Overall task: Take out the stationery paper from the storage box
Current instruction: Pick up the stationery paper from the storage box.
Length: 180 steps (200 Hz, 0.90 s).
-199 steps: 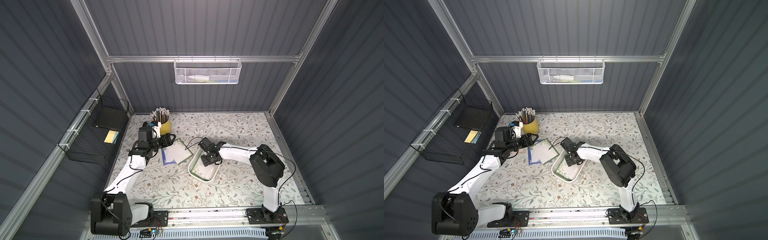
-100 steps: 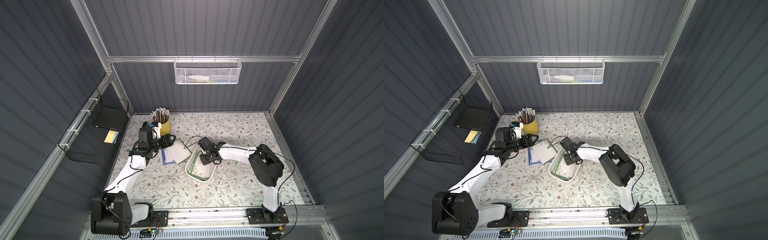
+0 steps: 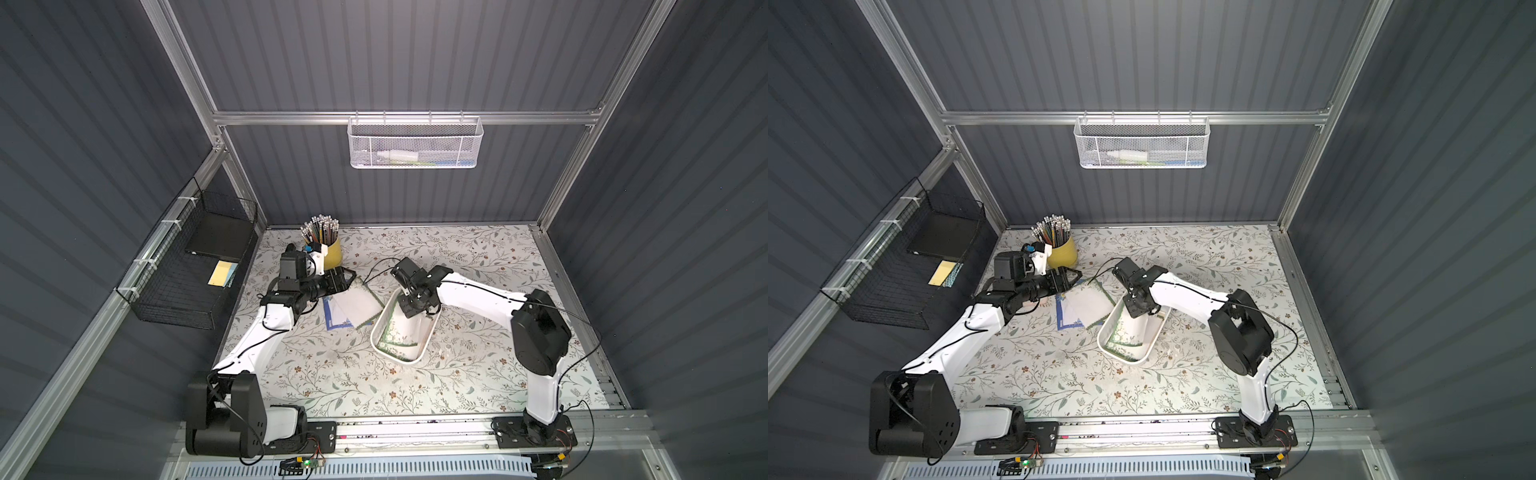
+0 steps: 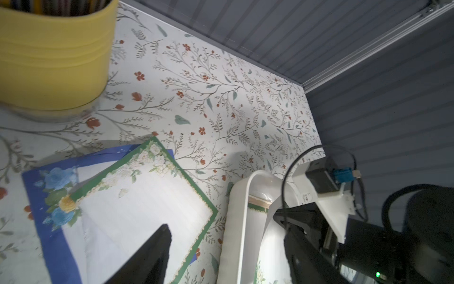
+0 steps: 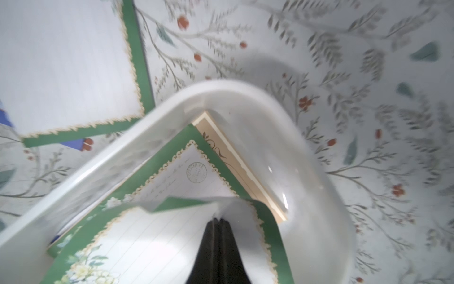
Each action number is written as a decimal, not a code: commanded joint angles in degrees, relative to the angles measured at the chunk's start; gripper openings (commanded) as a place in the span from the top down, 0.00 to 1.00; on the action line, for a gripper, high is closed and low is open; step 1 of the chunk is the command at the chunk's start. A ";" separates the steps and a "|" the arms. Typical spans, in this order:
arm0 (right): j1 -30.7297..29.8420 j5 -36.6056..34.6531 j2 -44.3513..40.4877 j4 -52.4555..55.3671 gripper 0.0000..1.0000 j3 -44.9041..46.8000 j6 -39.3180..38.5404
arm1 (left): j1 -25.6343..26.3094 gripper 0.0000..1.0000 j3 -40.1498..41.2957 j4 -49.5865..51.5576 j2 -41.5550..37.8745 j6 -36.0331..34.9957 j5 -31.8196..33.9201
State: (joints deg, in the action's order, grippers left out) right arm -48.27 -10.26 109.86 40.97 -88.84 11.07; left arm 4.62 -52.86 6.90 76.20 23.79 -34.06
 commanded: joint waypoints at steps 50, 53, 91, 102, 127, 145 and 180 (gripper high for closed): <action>1.57 -3.17 -5.89 4.33 1.00 -4.68 -2.32 | 0.04 0.22 -1.52 -7.01 2.99 -1.39 -25.00; 1.64 -2.97 -5.88 4.20 1.00 -4.87 -2.32 | 0.04 0.22 -1.56 -6.80 3.18 -1.68 -25.29; 1.92 -1.71 -4.69 3.41 1.00 -6.88 -2.60 | 2.22 0.23 -1.65 -4.73 4.27 -4.73 -25.35; 1.88 -1.56 -4.41 3.34 1.00 -7.67 -2.64 | 3.77 0.23 -1.86 -3.63 4.73 -5.68 -24.30; 1.89 -0.26 -3.33 3.21 1.00 -9.96 -2.94 | 7.53 0.24 -1.60 -3.88 6.03 -5.74 -22.41; 1.90 0.07 -2.82 3.27 1.00 -11.61 -3.07 | 9.38 0.25 -1.70 -4.60 7.40 -5.31 -21.14; 1.95 0.98 -2.15 3.34 1.00 -13.63 -3.53 | 9.70 0.26 -1.70 -5.74 8.95 -4.98 -20.36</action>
State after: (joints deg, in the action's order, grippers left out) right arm -46.48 -10.52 106.98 43.59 -100.49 8.29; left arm 14.57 -53.58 1.96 84.31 19.90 -55.53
